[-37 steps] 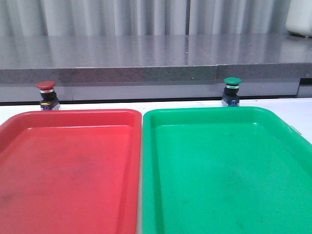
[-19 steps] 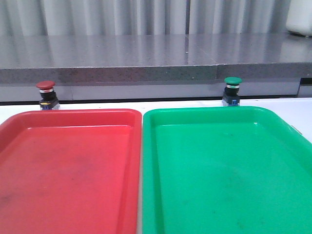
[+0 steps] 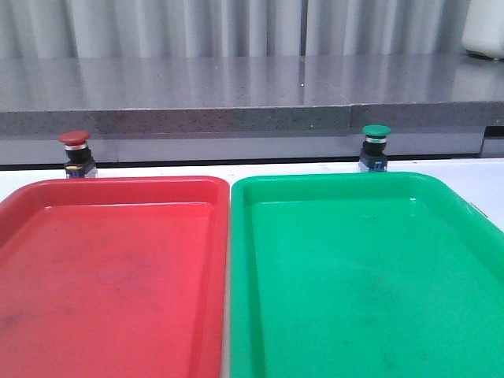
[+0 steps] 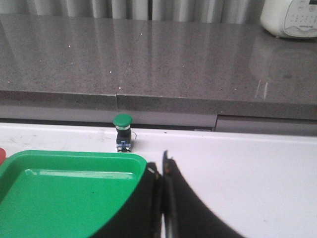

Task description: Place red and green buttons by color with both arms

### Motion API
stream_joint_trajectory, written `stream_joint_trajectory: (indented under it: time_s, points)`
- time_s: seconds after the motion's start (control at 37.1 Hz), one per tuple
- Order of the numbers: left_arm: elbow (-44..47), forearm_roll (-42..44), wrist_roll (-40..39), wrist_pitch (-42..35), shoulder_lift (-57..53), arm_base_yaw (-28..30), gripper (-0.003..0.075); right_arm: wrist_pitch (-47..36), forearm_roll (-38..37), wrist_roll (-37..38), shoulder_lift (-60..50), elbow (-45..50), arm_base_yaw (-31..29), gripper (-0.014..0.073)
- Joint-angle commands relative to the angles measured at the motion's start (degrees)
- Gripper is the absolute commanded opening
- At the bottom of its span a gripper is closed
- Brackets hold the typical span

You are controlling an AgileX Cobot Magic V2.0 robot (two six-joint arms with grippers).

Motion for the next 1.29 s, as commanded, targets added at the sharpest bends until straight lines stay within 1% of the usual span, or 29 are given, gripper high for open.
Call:
stream_joint_trajectory:
  time_s: [0.0, 0.05, 0.08, 0.11, 0.16, 0.19, 0.24, 0.27, 0.32, 0.35, 0.38, 0.43, 0.57, 0.7, 0.78, 0.94, 1.0, 1.13, 1.27]
  points:
    - [-2.3, -0.3, -0.3, -5.1, 0.6, 0.0, -0.0008, -3.9, 0.1, -0.2, 1.6, -2.1, -0.1, -0.0078]
    - [-2.3, -0.3, -0.3, -5.1, 0.6, 0.0, 0.0045, -3.9, 0.1, -0.2, 1.6, -2.1, -0.1, -0.0001]
    - [-2.3, -0.3, -0.3, -5.1, 0.6, 0.0, 0.0078, -4.0, 0.1, -0.2, 1.6, -2.1, -0.1, 0.0054]
    - [-2.3, -0.3, -0.3, -5.1, 0.6, 0.0, 0.0130, -4.0, 0.1, -0.2, 1.6, -2.1, -0.1, 0.0102]
    - [-2.2, -0.3, -0.3, -5.1, 0.6, 0.0, 0.0240, -4.0, 0.1, -0.2, 1.6, -2.1, -0.1, 0.0248]
    - [-2.2, -0.3, -0.3, -5.1, 0.6, 0.0, 0.0312, -4.0, 0.1, -0.2, 1.6, -2.1, -0.1, 0.0307]
    - [-2.2, -0.3, -0.3, -5.1, 0.6, 0.0, 0.0463, -4.0, 0.1, -0.2, 1.6, -2.1, -0.1, 0.0451]
    - [-2.2, -0.3, -0.3, -5.1, 0.6, 0.0, 0.0514, -4.0, 0.1, -0.2, 1.6, -2.1, -0.1, 0.0511]
    - [-2.2, -0.3, -0.3, -5.1, 0.6, 0.0, 0.0622, -4.0, 0.1, -0.2, 1.6, -2.1, -0.1, 0.0591]
    - [-2.2, -0.3, -0.3, -5.1, 0.6, 0.0, 0.0659, -4.0, 0.1, -0.2, 1.6, -2.1, -0.1, 0.0624]
    - [-2.2, -0.3, -0.3, -5.1, 0.6, 0.0, 0.0678, -4.0, 0.1, -0.2, 1.6, -2.1, -0.1, 0.0623]
    - [-2.2, -0.3, -0.3, -5.1, 0.6, 0.0, 0.0696, -4.1, 0.1, -0.2, 1.6, -2.1, -0.1, 0.0608]
    - [-2.2, -0.7, -0.4, -5.4, 0.6, 0.0, 0.0691, -4.0, 0.1, -0.2, 1.6, -2.1, -0.1, 0.0604]
    - [-2.2, -2.5, -0.4, -10.2, 2.3, 0.0, 0.0691, -3.9, 0.1, -0.2, 1.6, -2.1, -0.1, 0.0604]
    - [-3.0, -2.5, -0.4, -12.5, 6.1, -0.9, 0.0691, -4.0, 0.1, -0.2, 1.6, -2.1, -0.1, 0.0604]
    - [-8.1, -1.8, -0.4, -12.5, 17.7, -5.5, 0.0691, -4.0, 0.1, -0.2, 1.6, -2.1, -0.1, 0.0604]
    - [-10.5, -0.9, -0.4, -11.9, 21.7, -7.3, 0.0691, -4.0, 0.1, -0.2, 1.6, -2.1, -0.1, 0.0604]
    - [-18.5, -0.5, -0.4, -7.5, 32.9, -10.3, 0.0691, -4.0, 0.1, -0.2, 1.6, -2.1, -0.1, 0.0604]
    - [-27.9, -0.5, -0.4, 0.2, 43.1, -10.8, 0.0691, -4.0, 0.1, -0.2, 1.6, -2.1, -0.1, 0.0604]
